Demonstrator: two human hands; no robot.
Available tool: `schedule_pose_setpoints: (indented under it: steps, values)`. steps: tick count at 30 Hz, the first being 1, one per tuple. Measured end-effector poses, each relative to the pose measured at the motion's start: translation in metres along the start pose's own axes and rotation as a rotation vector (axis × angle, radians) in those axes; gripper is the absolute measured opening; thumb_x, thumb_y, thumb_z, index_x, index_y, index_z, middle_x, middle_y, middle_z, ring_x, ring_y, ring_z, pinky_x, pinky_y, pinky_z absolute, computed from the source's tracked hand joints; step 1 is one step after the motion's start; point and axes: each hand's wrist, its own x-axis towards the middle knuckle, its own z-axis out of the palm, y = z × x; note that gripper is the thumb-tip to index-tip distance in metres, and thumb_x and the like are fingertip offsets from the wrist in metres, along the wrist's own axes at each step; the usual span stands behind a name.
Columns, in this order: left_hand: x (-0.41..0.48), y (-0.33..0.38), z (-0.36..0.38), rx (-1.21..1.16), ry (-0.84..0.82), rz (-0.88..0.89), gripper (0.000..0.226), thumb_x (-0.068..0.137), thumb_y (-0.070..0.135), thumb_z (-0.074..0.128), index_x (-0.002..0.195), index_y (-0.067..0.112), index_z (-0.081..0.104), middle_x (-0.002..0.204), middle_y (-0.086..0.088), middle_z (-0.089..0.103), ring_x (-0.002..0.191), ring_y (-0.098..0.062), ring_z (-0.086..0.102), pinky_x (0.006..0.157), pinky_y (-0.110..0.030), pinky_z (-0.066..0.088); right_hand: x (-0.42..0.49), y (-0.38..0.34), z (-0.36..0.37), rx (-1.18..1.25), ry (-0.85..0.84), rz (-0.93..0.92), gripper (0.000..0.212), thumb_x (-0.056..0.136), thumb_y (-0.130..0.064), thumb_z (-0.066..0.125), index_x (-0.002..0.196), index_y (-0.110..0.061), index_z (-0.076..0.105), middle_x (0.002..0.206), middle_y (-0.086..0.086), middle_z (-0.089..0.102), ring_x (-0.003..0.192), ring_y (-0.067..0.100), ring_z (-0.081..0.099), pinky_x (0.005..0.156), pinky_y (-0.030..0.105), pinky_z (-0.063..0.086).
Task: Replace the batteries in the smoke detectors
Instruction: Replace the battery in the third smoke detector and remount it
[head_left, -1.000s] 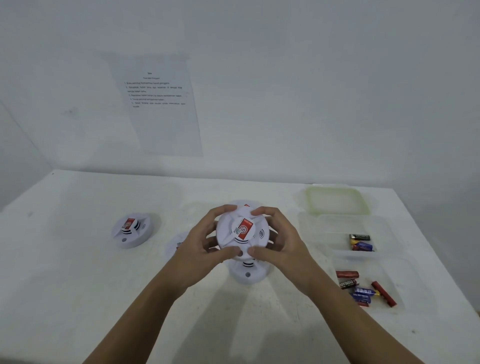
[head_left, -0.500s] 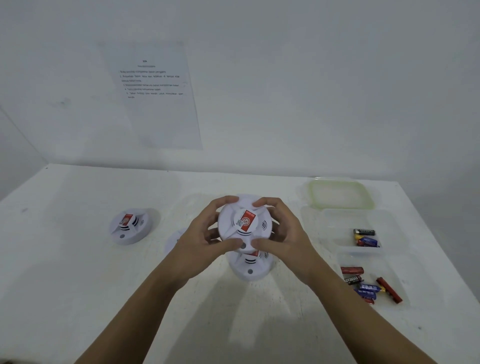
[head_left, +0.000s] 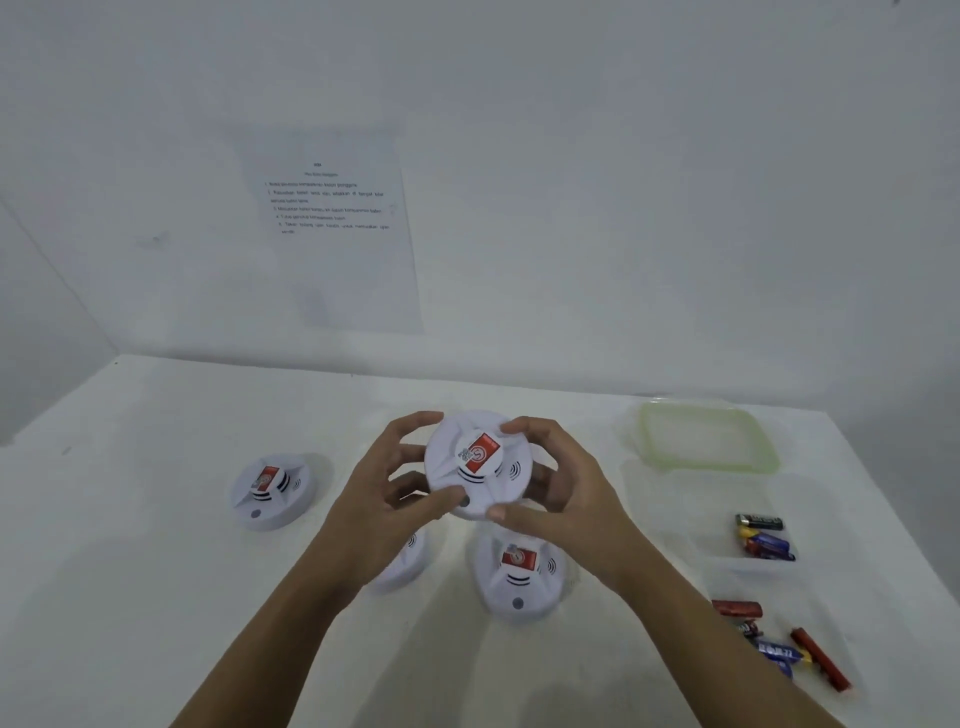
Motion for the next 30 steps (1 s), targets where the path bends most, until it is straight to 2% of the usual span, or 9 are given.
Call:
schedule_pose_setpoints:
  steps: [4,6,9,12,15,18,22,26,30]
  values:
    - [0.005,0.0,-0.014,0.012,0.039,0.009,0.054,0.086,0.012,0.077,0.129,0.037,0.056,0.114,-0.001,0.072,0.096,-0.024,0.073,0.085,-0.046,0.061,0.017,0.001,0.006,-0.035,-0.02,0.023,0.068,0.075,0.006,0.084,0.13,-0.019,0.053,0.128,0.001,0.067,0.114,0.029,0.068,0.095,0.051,0.058]
    - [0.009,-0.002,-0.021,0.011,0.067,0.011,0.051,0.087,0.012,0.076,0.128,0.035,0.058,0.114,0.0,0.073,0.094,-0.024,0.073,0.085,-0.047,0.06,0.026,0.002,0.011,-0.079,-0.012,0.035,0.069,0.074,0.0,0.087,0.13,-0.023,0.054,0.125,0.0,0.069,0.109,0.027,0.069,0.092,0.052,0.059]
    - [0.017,-0.007,-0.032,0.041,0.094,0.023,0.049,0.088,0.012,0.074,0.13,0.034,0.058,0.12,0.007,0.07,0.097,-0.02,0.072,0.083,-0.034,0.062,0.04,0.004,0.02,-0.225,0.029,0.036,0.066,0.071,-0.012,0.092,0.123,-0.031,0.057,0.114,-0.006,0.072,0.095,0.016,0.071,0.08,0.036,0.062]
    - [0.029,-0.015,-0.045,0.051,0.101,0.007,0.048,0.091,0.012,0.072,0.133,0.029,0.058,0.129,0.013,0.065,0.1,-0.017,0.07,0.078,-0.02,0.058,0.053,0.012,0.03,-0.393,0.088,-0.006,0.065,0.065,-0.029,0.095,0.118,-0.036,0.057,0.116,-0.018,0.068,0.098,0.004,0.066,0.075,0.019,0.055]
    - [0.042,-0.026,-0.058,0.092,0.074,-0.021,0.047,0.093,0.016,0.071,0.135,0.029,0.057,0.133,0.013,0.062,0.106,-0.018,0.069,0.08,-0.019,0.057,0.068,0.026,0.037,-0.47,0.112,-0.012,0.067,0.062,-0.04,0.095,0.116,-0.04,0.057,0.116,-0.027,0.064,0.102,0.001,0.063,0.079,0.014,0.052]
    - [0.054,-0.04,-0.069,0.128,0.06,-0.043,0.048,0.093,0.017,0.071,0.136,0.03,0.055,0.135,0.015,0.06,0.106,-0.017,0.068,0.077,-0.017,0.056,0.08,0.038,0.042,-0.533,0.123,-0.009,0.069,0.06,-0.041,0.096,0.118,-0.038,0.057,0.119,-0.024,0.063,0.103,0.0,0.061,0.081,0.011,0.048]
    - [0.07,-0.057,-0.081,0.167,0.027,-0.064,0.05,0.091,0.019,0.073,0.134,0.034,0.054,0.133,0.017,0.06,0.103,-0.016,0.069,0.076,-0.017,0.057,0.095,0.053,0.046,-0.613,0.112,0.035,0.075,0.058,-0.043,0.095,0.122,-0.037,0.056,0.121,-0.023,0.061,0.105,-0.001,0.059,0.081,0.012,0.045]
    - [0.084,-0.072,-0.087,0.215,0.014,-0.088,0.053,0.089,0.016,0.075,0.135,0.031,0.054,0.133,0.019,0.057,0.1,-0.017,0.068,0.072,-0.014,0.055,0.112,0.064,0.047,-0.772,0.061,0.094,0.082,0.056,-0.05,0.093,0.128,-0.035,0.056,0.122,-0.022,0.059,0.112,0.004,0.054,0.095,0.028,0.045]
    - [0.099,-0.092,-0.087,0.305,-0.015,-0.097,0.051,0.09,0.018,0.073,0.135,0.034,0.053,0.134,0.017,0.057,0.095,-0.01,0.068,0.073,-0.018,0.057,0.124,0.068,0.045,-0.935,0.026,0.119,0.083,0.061,-0.051,0.091,0.132,-0.026,0.057,0.124,-0.01,0.064,0.113,0.013,0.056,0.103,0.036,0.043]
